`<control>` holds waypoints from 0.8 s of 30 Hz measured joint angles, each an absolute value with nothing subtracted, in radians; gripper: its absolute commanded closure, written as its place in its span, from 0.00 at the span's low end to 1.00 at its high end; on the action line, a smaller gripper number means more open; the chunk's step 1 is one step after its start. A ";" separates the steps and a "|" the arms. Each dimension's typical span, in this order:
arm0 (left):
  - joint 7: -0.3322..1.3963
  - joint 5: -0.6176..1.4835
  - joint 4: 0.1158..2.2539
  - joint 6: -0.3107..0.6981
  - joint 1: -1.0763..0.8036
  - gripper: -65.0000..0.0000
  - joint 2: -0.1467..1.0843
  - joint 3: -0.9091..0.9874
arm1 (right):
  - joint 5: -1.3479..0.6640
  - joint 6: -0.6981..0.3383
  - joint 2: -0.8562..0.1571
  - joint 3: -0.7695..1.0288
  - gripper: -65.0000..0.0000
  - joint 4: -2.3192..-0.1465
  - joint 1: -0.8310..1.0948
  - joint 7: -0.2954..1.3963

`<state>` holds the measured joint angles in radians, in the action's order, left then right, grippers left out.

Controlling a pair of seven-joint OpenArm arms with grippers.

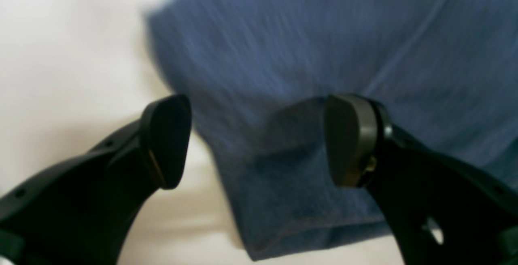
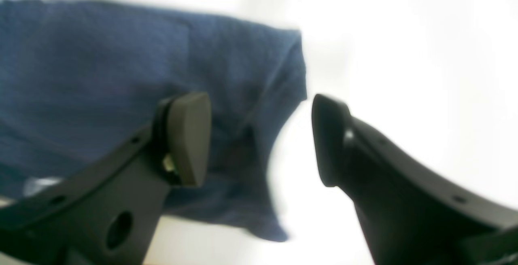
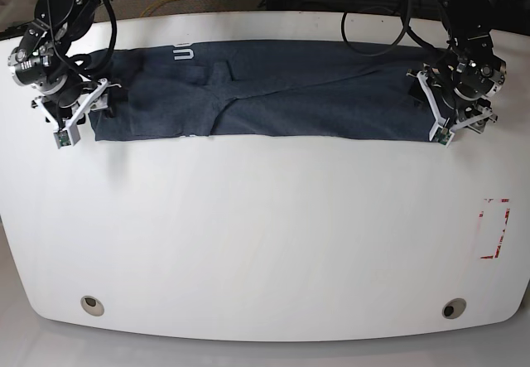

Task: Fold the T-shirt properly
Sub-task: 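Release and regrasp the folded strip ends with both grippers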

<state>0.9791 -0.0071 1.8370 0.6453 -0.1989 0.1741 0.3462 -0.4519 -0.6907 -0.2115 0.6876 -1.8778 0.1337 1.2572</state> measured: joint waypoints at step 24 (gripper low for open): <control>1.098 0.324 1.876 0.698 -0.200 0.12 0.129 0.699 | -0.450 -0.708 -0.133 0.454 0.42 -1.574 0.126 1.019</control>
